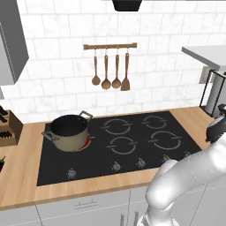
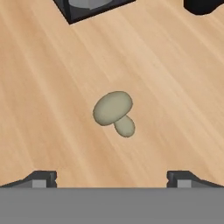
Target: Put the mushroom and eggplant in the pot. Retrieve the spatula and lightly stir the vegetables in the pot.
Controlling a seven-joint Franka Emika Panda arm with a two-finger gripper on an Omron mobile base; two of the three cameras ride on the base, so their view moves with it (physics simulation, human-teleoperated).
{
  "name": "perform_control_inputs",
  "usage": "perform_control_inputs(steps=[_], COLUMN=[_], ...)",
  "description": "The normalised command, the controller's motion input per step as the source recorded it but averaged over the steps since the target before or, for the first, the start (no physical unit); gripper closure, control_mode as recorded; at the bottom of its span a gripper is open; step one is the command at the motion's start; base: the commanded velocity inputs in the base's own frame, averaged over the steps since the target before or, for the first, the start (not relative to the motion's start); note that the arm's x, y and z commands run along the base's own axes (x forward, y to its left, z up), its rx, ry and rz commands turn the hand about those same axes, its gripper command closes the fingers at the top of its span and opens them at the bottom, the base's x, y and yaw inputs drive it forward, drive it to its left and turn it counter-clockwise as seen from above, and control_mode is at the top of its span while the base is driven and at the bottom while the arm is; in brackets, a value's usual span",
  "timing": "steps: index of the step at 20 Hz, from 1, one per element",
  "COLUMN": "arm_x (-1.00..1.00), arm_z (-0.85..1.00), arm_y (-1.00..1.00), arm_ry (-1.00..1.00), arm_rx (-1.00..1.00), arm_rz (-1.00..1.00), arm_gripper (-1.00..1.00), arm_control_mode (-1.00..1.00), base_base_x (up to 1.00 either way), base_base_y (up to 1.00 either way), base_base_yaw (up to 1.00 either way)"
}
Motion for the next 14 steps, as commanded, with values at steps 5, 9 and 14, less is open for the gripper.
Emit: perform_control_inputs(steps=[5,9,14], arm_x=[0.05,0.09,0.07], arm_z=[-0.31,-0.43,-0.31], arm_y=[-0.10,0.00,-0.09], arm_ry=[0.02,0.05,0.00], arm_rx=[0.00,0.00,0.00], arm_rz=[0.00,0.00,0.00], arm_gripper=[-1.00,-1.00,-1.00], arm_control_mode=[-1.00,-1.00,-1.00], base_base_x=[0.00,0.00,0.00], base_base_y=[0.00,0.00,0.00], base_base_yaw=[0.00,0.00,0.00])
